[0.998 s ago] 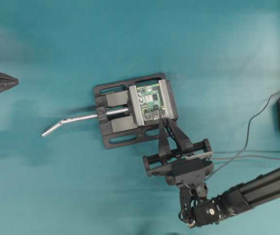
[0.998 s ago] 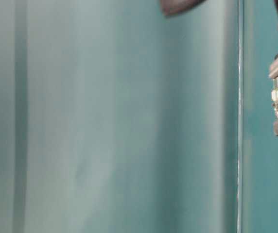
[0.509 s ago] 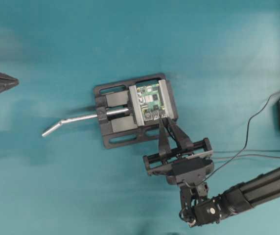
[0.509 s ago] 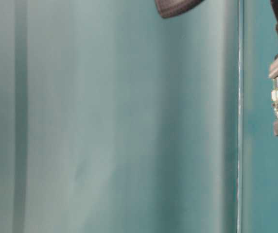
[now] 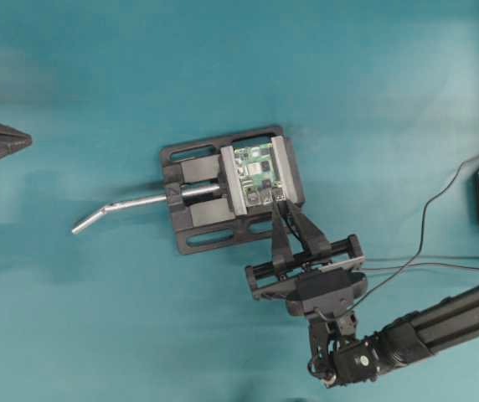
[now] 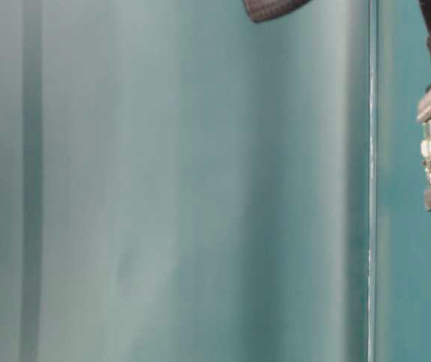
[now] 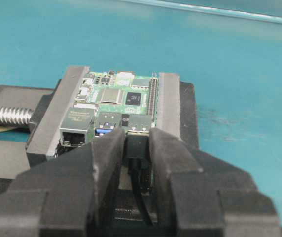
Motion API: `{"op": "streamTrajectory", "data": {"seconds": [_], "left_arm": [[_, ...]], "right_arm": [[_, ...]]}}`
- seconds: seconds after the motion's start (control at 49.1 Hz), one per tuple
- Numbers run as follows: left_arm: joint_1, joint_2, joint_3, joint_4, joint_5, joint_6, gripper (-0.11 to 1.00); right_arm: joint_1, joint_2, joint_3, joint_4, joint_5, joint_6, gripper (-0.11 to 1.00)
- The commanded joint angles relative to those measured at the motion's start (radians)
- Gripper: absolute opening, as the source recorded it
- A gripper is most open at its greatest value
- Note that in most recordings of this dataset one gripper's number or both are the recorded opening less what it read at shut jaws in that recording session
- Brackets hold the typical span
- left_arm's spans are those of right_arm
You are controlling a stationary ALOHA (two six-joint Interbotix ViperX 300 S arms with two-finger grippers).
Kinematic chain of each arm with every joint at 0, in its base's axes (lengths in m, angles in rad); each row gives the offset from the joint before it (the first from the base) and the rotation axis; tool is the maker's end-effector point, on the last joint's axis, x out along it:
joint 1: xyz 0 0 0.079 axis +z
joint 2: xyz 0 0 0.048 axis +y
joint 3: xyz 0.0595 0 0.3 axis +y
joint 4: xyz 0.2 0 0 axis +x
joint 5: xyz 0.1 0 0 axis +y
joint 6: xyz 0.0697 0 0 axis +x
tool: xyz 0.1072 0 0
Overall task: Insert the USB into the fixed PCB.
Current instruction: 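Push the USB plug forward into the port with the right gripper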
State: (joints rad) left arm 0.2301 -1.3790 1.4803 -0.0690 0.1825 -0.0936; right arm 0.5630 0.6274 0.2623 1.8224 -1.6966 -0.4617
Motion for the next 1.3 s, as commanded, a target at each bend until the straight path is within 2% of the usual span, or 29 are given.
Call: {"op": "streamTrajectory", "data": {"seconds": [0.0, 0.672, 0.835, 1.283], "left_arm": [[0.000, 0.008, -0.029, 0.005, -0.005, -0.005, 0.04], [0.000, 0.006, -0.029, 0.005, -0.005, -0.005, 0.04], [0.000, 0.008, -0.029, 0.003, -0.005, -0.005, 0.04], [0.000, 0.008, -0.029, 0.003, -0.005, -0.006, 0.04]], "right_arm": [[-0.071, -0.057, -0.005, -0.026, -0.011, -0.002, 0.21], [-0.025, -0.058, -0.006, 0.003, -0.008, -0.009, 0.21], [-0.011, -0.061, -0.006, 0.021, -0.008, -0.009, 0.26], [0.020, -0.072, -0.006, 0.043, -0.006, -0.012, 0.27]]}}
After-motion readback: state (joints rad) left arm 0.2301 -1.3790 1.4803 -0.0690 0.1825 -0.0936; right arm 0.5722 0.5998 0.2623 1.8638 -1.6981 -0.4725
